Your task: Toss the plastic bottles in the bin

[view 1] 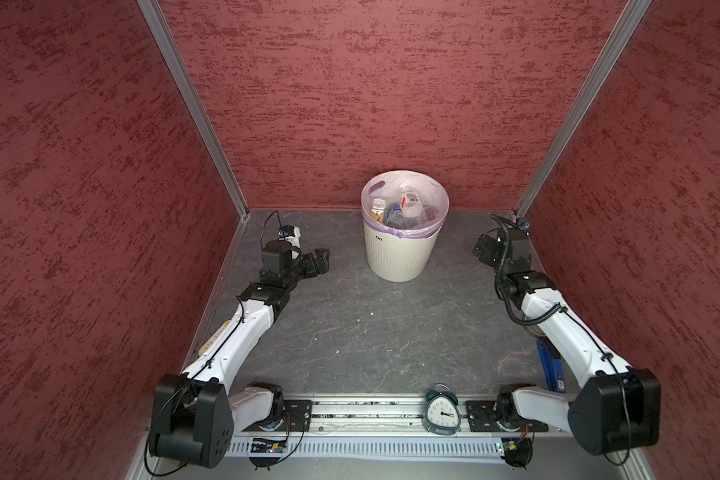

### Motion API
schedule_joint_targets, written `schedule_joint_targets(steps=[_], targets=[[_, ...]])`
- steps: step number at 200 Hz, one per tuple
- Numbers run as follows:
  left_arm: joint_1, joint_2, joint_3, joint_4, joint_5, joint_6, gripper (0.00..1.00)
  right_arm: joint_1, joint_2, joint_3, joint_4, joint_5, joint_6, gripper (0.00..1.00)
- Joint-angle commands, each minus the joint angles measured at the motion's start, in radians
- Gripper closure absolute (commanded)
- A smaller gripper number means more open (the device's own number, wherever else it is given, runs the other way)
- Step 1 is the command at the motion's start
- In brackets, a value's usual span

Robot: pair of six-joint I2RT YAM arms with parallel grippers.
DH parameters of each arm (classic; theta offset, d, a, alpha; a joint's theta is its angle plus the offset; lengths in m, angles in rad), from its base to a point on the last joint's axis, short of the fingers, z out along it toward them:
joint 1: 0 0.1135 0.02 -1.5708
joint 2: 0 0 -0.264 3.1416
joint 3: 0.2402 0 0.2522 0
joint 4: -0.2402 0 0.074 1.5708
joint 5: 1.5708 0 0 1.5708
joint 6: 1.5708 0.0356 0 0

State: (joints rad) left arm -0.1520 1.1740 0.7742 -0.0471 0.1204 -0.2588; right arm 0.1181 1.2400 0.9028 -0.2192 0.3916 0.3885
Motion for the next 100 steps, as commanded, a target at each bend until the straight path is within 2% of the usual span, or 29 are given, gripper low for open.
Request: schedule_joint_targets(steps=[1,22,42,68,85,100], targets=[[0.015,-0.019,-0.084,0.212,-0.107,0.152,0.01,-0.009,-0.01,-0.1,0.165,0.081,-0.07,0.01],[0.054,-0.017,-0.151,0.305,-0.201,0.19,0.01,-0.011,-0.019,-0.203,0.315,0.076,-0.149,0.01],[0.124,-0.016,-0.205,0.385,-0.136,0.203,0.01,-0.009,-0.015,-0.278,0.451,0.045,-0.219,0.01],[0.203,-0.008,-0.278,0.484,-0.075,0.204,0.01,-0.01,0.006,-0.33,0.551,0.047,-0.251,0.01],[0.236,0.021,-0.306,0.516,-0.055,0.206,0.01,-0.009,0.01,-0.387,0.661,0.03,-0.283,0.01],[0.252,0.069,-0.332,0.61,-0.044,0.203,0.01,-0.01,0.022,-0.419,0.726,0.034,-0.31,0.01]])
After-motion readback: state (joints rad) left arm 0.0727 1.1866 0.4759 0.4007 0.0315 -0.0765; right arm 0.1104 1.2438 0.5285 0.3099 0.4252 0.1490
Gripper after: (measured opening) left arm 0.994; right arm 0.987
